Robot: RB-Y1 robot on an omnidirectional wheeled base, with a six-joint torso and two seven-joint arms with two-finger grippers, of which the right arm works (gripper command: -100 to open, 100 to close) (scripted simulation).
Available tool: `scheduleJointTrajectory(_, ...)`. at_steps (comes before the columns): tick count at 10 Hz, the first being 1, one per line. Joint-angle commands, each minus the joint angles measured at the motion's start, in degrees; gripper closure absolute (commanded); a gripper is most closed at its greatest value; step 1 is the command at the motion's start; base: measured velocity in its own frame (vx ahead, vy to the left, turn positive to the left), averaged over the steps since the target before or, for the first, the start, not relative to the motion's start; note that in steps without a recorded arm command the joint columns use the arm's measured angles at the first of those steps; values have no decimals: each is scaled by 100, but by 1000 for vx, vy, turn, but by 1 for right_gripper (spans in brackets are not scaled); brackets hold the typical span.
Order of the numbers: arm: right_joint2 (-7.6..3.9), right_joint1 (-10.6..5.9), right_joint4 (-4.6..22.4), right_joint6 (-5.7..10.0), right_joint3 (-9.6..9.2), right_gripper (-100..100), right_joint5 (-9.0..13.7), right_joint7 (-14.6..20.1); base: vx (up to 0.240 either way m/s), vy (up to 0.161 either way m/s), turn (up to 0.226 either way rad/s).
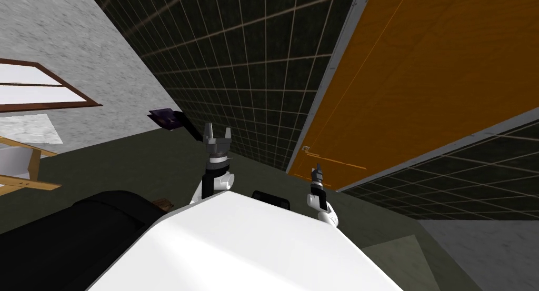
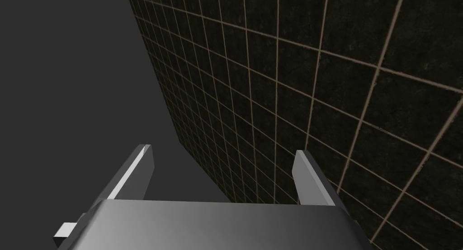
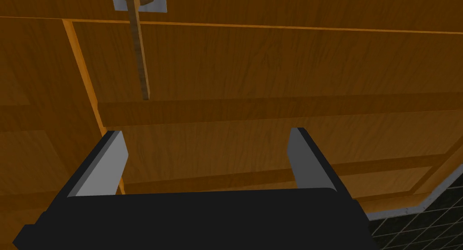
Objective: Pull the door open
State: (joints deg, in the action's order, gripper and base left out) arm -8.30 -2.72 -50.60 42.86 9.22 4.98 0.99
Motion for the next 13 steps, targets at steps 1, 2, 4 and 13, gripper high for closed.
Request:
scheduleJointTrajectory(1,-17,-93,275,80,23,-100,19,30,46,-23,87)
scheduleJointTrajectory(2,-30,-161,462,126,42,-100,34,51,62,-30,125)
scheduleJointTrajectory(4,-42,-227,643,171,59,-100,49,72,57,-37,66)
scheduleJointTrajectory(13,-120,-687,1906,484,182,-100,151,216,53,-33,77)
